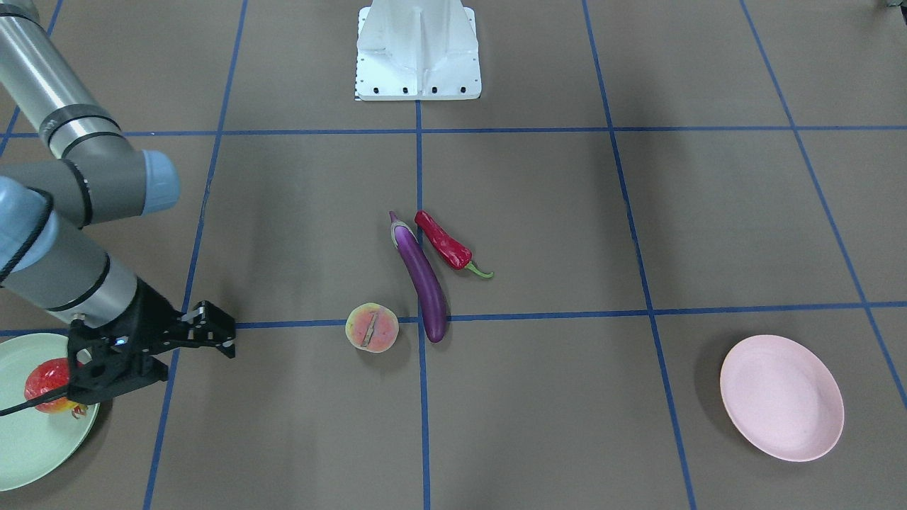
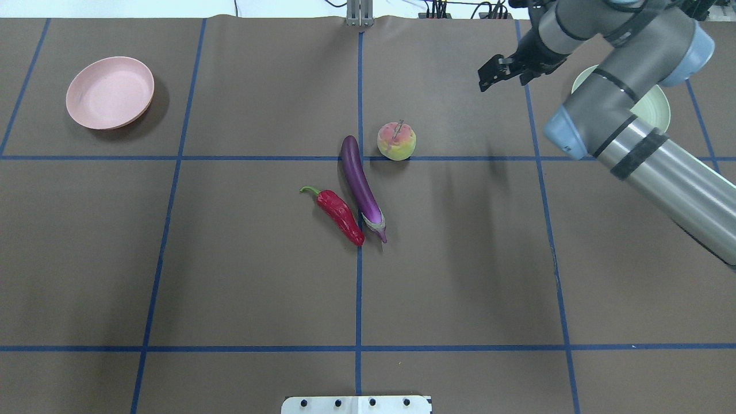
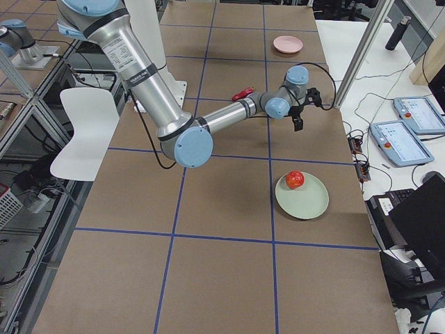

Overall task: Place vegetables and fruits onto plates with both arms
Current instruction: 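Move the right gripper back over the peach and lower it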

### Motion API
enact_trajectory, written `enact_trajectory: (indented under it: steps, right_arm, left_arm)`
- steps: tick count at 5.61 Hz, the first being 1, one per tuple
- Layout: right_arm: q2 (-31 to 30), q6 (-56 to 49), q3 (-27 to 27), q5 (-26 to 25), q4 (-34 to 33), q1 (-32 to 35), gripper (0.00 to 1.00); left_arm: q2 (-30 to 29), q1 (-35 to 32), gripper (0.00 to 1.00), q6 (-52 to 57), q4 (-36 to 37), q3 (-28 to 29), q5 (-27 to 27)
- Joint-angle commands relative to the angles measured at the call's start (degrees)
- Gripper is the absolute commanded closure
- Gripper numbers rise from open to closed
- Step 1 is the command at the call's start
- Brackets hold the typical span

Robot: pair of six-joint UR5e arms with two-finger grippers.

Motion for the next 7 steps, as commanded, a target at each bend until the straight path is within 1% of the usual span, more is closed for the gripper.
enact_trajectory:
  steps: [1, 2, 3, 4, 5, 6, 7]
  right_arm:
    - [8.09, 12.13, -0.03, -9.91, -7.05, -9.92, 0.02]
    - [14.24, 12.36, -0.38, -15.20, -18.78, -12.85, 0.02]
    - [15.51, 15.15, -1.43, -15.78, -20.29, -14.53, 0.02]
    - [15.88, 16.04, -2.92, -19.52, -20.39, -16.29, 0.02]
    - [15.97, 15.36, -4.94, -24.78, -20.48, -17.35, 0.01]
    - [15.97, 14.65, -5.65, -25.36, -20.39, -17.36, 0.02]
    - [15.97, 13.86, -7.05, -27.02, -20.04, -17.36, 0.01]
  left_arm:
    - [0.00, 0.00, 0.00, 0.03, 0.06, 0.64, 0.00]
    - [0.00, 0.00, 0.00, 0.12, -0.20, 1.26, 0.00]
    - [0.00, 0.00, 0.00, 0.12, -0.64, 1.61, 0.00]
    - [0.00, 0.00, 0.00, 0.12, -0.64, 1.87, 0.00]
    - [0.00, 0.00, 0.00, 0.12, -0.64, 1.79, 0.00]
    - [0.00, 0.00, 0.00, 0.12, -0.73, 1.79, 0.00]
    - [0.00, 0.00, 0.00, 0.12, -0.73, 1.70, 0.00]
